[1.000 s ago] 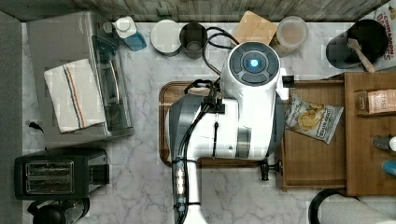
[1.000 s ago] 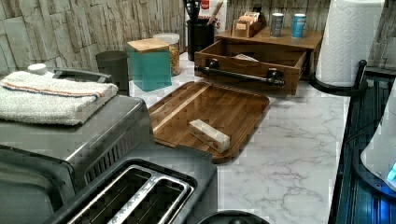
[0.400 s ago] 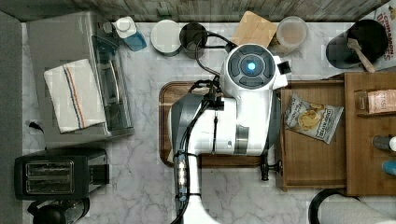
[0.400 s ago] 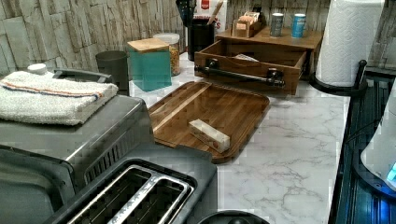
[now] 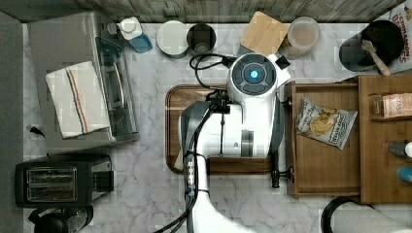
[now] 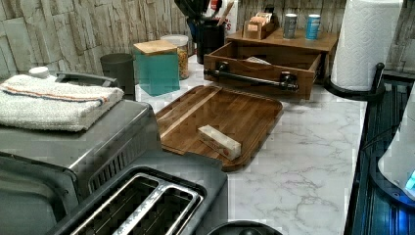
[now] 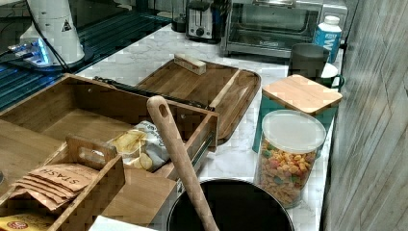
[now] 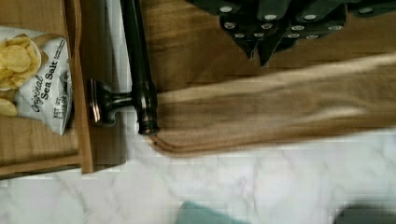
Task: Close the drawer.
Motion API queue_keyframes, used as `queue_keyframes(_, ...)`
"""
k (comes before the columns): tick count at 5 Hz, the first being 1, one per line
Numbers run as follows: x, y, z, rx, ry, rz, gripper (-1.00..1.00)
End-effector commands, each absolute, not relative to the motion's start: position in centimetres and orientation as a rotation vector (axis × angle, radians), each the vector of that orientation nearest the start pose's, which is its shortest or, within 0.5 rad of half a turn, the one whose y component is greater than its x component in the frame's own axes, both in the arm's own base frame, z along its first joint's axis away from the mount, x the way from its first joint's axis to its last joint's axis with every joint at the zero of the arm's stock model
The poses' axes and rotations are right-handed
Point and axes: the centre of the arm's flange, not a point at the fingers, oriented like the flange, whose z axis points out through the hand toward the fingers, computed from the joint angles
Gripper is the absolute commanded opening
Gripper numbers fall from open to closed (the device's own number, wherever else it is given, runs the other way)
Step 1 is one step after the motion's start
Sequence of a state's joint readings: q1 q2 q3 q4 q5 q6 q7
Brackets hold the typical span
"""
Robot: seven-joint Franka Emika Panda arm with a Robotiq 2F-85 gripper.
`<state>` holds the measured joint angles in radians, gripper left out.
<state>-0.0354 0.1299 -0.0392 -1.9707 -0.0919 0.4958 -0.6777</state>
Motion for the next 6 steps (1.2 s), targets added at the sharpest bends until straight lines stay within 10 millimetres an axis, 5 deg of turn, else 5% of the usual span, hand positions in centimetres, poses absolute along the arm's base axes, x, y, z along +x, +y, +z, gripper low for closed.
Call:
queue_keyframes(1,53.8,-9.3,30.0,-3.298,0.023,0.182,-1.00)
queue_keyframes(3,52.6,-12.2,28.1,-3.313,-0.036,0.089,-1.00)
queue_keyframes(6,51.5,-16.1,29.7,-3.276,-0.030,-0.166,-1.00)
